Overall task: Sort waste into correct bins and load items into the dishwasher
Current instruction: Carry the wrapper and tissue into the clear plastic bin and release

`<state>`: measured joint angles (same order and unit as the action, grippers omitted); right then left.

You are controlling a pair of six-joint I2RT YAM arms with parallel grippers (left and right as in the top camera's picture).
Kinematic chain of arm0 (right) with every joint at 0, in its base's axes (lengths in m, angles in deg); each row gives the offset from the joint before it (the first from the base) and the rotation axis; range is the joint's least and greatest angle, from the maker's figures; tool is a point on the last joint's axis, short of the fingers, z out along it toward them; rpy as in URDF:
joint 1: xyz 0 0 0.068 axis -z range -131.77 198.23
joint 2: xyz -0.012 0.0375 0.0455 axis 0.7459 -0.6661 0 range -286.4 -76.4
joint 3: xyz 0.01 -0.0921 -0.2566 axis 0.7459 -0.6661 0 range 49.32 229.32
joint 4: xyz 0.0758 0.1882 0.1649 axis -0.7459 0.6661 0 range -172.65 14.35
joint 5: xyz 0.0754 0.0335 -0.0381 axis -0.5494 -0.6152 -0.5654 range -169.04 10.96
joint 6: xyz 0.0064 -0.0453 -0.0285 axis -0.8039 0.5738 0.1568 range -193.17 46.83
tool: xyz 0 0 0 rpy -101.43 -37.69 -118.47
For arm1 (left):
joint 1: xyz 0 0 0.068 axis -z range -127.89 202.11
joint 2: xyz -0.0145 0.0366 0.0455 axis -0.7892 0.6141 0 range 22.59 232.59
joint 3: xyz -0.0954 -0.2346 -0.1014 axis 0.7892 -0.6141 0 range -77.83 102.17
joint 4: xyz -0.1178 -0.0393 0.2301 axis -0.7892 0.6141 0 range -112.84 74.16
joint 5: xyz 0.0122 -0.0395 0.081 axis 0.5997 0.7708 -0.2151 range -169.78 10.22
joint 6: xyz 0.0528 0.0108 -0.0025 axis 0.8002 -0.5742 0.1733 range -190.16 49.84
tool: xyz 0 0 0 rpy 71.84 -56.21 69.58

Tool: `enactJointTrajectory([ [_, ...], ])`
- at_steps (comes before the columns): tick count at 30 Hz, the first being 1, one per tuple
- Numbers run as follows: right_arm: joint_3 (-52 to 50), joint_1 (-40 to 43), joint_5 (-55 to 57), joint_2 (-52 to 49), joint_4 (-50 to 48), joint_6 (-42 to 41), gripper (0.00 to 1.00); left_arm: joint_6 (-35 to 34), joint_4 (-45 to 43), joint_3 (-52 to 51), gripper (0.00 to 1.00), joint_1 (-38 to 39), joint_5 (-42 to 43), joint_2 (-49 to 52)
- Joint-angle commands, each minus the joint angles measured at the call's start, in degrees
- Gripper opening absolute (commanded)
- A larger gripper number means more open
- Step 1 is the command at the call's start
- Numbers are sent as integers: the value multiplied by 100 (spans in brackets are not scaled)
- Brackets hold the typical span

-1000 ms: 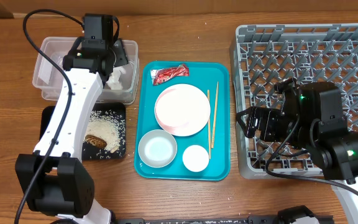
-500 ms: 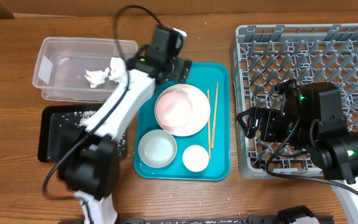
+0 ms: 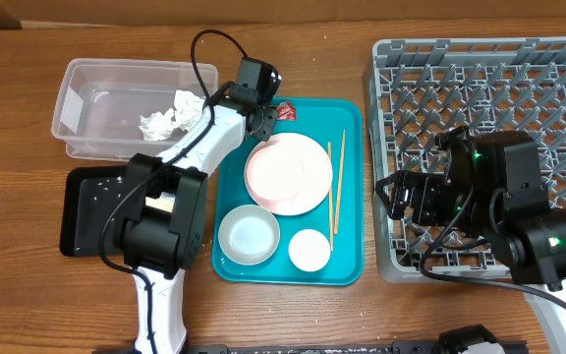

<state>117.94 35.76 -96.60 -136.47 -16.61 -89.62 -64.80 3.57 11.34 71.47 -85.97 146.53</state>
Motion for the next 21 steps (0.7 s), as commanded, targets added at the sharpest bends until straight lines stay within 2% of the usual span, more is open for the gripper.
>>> enactJointTrajectory([
  [1,109,-26,59,15,-11,35,100,-9,151,90,4,33,542,44],
  [9,109,-26,59,15,11,37,100,-1115,1012,651,4,-94,540,-970],
  [12,109,-26,59,15,50,35,100,-1207,1342,706,4,-175,483,-1576],
  [17,109,-26,59,15,76,35,100,-1493,2208,704,4,-503,-271,-2516],
  [21,109,-26,57,15,74,35,100,-1764,2551,675,4,-1045,-688,-2702],
])
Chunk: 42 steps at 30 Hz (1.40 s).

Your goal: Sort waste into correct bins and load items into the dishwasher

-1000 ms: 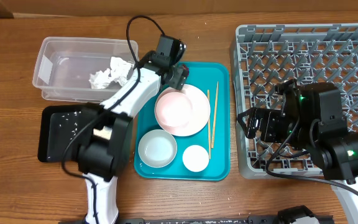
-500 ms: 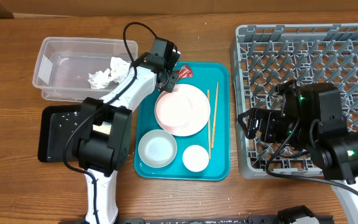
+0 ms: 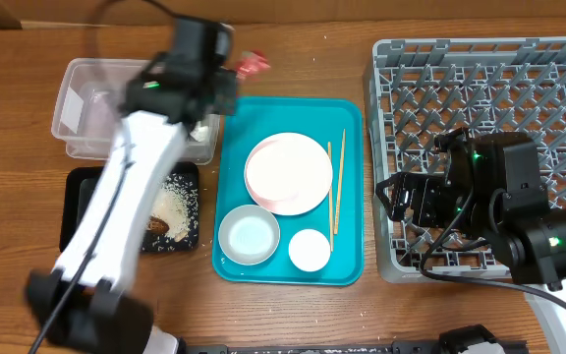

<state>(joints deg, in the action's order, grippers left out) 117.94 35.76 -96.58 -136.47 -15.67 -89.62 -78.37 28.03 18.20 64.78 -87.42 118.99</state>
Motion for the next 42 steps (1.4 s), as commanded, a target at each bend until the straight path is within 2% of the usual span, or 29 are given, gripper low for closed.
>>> enactJointTrajectory([
  [1,109,-26,55,15,-20,35,100,-490,92,-48,5,-533,-522,109],
  [3,109,-26,55,15,-20,35,100,-487,81,-79,13,-765,-415,269],
  [5,109,-26,55,15,-20,35,100,-358,149,-79,31,-918,-289,452],
  [7,109,-26,55,15,-20,35,100,-188,249,-76,44,-970,-260,527],
  [11,109,-26,55,15,-20,35,100,-79,431,-11,52,-931,-103,313],
  [13,109,-26,55,15,-20,35,100,-83,608,57,60,-868,240,81],
  [15,109,-26,55,15,-20,35,100,-85,866,96,77,-758,535,-254],
  [17,109,-26,55,15,-20,35,100,-103,1147,96,88,-590,579,-629],
  [18,109,-26,55,15,-20,35,100,-101,1325,96,100,-450,577,-870],
  [27,109,-26,55,15,-22,35,100,-103,2085,94,100,608,623,-2168],
  [37,109,-26,55,15,-20,35,100,-92,2286,79,100,739,577,-2280],
  [42,109,-26,55,15,-20,35,100,74,1639,-186,100,750,-142,-2527],
])
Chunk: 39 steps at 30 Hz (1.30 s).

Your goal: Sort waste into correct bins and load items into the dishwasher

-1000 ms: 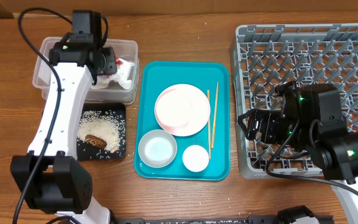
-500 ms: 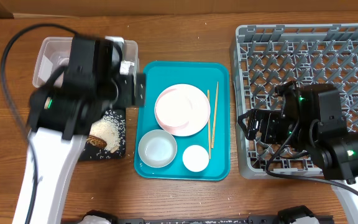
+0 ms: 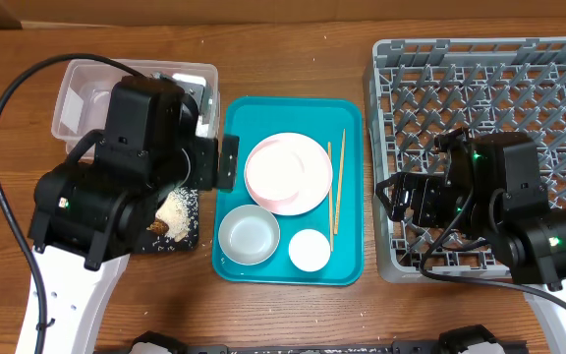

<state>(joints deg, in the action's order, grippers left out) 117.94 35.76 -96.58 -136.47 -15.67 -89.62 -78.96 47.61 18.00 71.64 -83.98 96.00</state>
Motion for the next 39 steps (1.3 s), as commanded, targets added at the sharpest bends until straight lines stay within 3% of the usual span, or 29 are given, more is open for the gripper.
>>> enactJointTrajectory([
  [1,109,-26,55,15,-20,35,100,144,-636,-319,100,39,-560,-350],
  [11,109,-26,55,15,-20,35,100,236,-3447,-3121,100,-817,387,-2061],
  [19,109,-26,55,15,-20,35,100,262,-4815,-5554,100,-1147,192,-3926],
  [27,109,-26,55,15,-20,35,100,260,-5624,-7141,100,-1561,192,-5595],
  [39,109,-26,55,15,-20,35,100,260,-5748,-8470,100,-1718,74,-7213],
])
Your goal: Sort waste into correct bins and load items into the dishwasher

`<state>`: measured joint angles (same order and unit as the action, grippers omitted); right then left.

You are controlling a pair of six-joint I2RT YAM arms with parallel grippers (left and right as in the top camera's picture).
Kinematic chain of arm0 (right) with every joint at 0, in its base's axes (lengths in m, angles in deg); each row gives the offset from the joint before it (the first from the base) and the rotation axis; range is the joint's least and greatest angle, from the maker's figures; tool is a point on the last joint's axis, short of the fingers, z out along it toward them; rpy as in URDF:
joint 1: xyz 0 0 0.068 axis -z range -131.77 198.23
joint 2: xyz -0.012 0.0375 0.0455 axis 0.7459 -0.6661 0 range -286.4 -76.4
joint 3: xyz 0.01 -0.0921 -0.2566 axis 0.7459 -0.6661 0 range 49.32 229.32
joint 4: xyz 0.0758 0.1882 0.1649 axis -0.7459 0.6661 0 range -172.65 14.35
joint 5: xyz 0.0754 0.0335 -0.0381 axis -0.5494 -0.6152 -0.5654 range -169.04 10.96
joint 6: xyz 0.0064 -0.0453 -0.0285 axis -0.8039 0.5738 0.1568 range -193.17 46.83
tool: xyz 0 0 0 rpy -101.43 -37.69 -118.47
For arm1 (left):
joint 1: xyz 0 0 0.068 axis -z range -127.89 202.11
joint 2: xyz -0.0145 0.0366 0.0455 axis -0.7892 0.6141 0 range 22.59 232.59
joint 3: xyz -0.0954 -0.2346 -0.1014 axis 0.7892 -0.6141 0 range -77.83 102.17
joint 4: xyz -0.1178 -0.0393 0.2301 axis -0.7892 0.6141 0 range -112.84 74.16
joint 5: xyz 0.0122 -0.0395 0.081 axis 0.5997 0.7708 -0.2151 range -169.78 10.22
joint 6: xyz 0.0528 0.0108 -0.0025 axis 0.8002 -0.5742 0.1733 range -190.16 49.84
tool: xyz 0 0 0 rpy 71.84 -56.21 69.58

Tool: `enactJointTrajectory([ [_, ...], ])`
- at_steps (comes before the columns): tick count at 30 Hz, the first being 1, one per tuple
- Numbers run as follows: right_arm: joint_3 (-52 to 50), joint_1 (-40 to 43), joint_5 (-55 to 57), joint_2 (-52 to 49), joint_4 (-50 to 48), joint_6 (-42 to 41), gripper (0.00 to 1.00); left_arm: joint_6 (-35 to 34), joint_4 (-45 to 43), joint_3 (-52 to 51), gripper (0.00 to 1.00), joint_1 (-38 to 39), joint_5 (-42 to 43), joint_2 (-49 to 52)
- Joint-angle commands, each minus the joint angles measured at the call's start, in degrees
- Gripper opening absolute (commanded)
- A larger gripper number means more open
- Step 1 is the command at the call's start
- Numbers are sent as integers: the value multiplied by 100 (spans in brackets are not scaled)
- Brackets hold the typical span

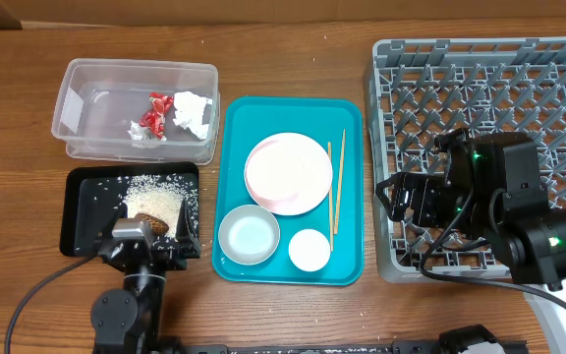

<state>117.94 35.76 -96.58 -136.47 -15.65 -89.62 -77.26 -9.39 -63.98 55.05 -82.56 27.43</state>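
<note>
A red wrapper lies in the clear plastic bin beside a crumpled white tissue. The teal tray holds a pink plate, a pair of chopsticks, a pale bowl and a small white cup. The grey dish rack stands at the right. My left gripper is drawn back at the near edge of the black tray; its jaws are hidden by the arm. My right gripper hovers open over the rack's left edge, holding nothing.
The black tray carries scattered rice and a brown food scrap. The right arm's bulk covers the rack's front part. Bare wooden table runs behind the bin and tray.
My left arm has gone from over the bin and black tray back to the table's front edge. The red wrapper now shows lying in the clear bin beside the tissue. The right arm is unmoved.
My left gripper was first at the red wrapper on the teal tray's far left corner. Then it held the wrapper beyond the clear bin's far right corner. Later the arm hung over the bin, hiding it. Now the wrapper lies in the bin and the arm is withdrawn.
</note>
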Motion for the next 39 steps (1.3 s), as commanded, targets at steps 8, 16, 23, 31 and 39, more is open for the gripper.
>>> enactJointTrajectory([
  [8,109,-26,55,15,-22,35,100,-83,-586,-1158,100,-120,-22,-468],
  [16,109,-26,55,15,-22,35,100,-81,-935,-1355,100,-114,-17,-463],
  [23,109,-26,55,15,-22,35,100,-79,-935,-1353,100,-109,-17,-459],
  [31,109,-26,55,15,-22,35,100,-81,-935,-1353,100,-109,-17,-459],
  [39,109,-28,-345,15,-520,-181,100,-81,-935,-1353,100,-109,-17,-459],
])
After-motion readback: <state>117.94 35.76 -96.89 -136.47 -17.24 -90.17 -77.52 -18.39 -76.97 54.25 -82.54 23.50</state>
